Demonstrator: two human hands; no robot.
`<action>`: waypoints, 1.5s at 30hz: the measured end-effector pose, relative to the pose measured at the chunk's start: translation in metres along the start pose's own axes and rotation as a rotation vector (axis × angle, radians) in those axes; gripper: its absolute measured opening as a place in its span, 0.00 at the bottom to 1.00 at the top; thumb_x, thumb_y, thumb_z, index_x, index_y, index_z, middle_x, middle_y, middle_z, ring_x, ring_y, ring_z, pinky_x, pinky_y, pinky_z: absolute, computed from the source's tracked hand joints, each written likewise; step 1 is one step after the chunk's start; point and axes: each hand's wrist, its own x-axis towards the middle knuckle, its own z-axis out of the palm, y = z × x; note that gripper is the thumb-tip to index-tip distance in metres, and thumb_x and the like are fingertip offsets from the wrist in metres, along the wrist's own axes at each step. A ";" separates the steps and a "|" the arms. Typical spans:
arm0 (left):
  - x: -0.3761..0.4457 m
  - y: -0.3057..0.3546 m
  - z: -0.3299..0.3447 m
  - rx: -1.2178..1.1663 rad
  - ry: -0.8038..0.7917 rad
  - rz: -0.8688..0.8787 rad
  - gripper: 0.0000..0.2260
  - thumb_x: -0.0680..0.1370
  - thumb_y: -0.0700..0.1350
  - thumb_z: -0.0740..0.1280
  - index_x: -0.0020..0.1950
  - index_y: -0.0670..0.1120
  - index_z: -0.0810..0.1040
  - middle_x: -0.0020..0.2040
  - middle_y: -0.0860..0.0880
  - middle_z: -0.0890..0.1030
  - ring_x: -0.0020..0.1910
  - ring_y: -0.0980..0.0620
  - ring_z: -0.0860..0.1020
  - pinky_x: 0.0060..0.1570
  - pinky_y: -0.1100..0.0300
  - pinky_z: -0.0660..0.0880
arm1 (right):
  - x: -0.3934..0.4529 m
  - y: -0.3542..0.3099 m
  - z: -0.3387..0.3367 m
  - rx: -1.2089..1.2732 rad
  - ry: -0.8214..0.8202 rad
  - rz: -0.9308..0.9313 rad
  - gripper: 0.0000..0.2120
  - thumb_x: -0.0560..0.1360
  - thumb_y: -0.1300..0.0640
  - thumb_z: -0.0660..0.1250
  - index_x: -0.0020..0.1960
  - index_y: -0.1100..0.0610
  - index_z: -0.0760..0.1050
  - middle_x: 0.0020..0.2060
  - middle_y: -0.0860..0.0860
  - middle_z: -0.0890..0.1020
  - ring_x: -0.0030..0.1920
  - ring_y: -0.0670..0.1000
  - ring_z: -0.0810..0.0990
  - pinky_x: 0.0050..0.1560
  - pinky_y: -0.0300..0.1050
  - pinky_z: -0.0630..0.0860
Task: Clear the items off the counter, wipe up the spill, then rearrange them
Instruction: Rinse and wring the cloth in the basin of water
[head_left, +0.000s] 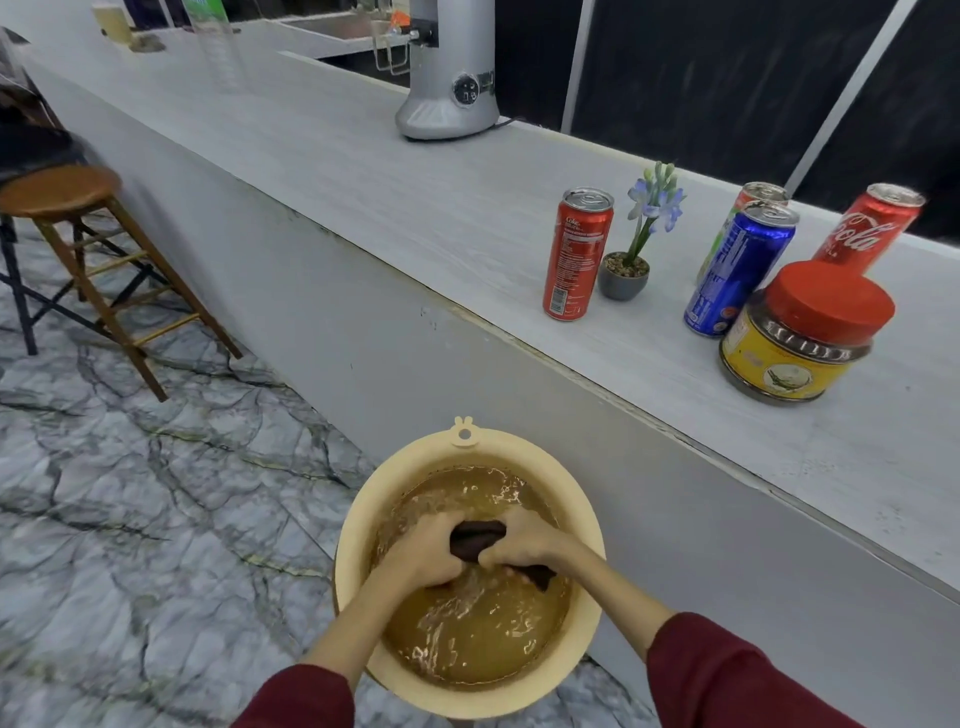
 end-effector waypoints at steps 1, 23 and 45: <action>0.003 0.000 0.003 -0.012 -0.024 -0.011 0.09 0.67 0.41 0.65 0.42 0.51 0.69 0.41 0.47 0.76 0.41 0.46 0.75 0.35 0.56 0.70 | 0.003 0.002 0.002 -0.038 0.023 -0.002 0.14 0.65 0.57 0.69 0.47 0.62 0.72 0.30 0.52 0.75 0.26 0.49 0.73 0.29 0.43 0.70; -0.026 0.032 -0.068 0.137 0.279 0.372 0.06 0.70 0.38 0.61 0.43 0.48 0.72 0.36 0.55 0.76 0.36 0.54 0.74 0.33 0.60 0.68 | -0.048 -0.008 -0.061 0.620 -0.397 -0.241 0.20 0.68 0.51 0.73 0.54 0.61 0.78 0.46 0.54 0.83 0.47 0.50 0.82 0.52 0.42 0.77; -0.023 0.030 -0.064 0.343 -0.005 0.187 0.09 0.65 0.42 0.58 0.27 0.47 0.58 0.24 0.48 0.65 0.25 0.49 0.62 0.25 0.57 0.56 | -0.036 -0.051 -0.023 -0.566 0.147 -0.282 0.17 0.68 0.53 0.68 0.28 0.55 0.63 0.25 0.48 0.69 0.27 0.51 0.68 0.26 0.43 0.62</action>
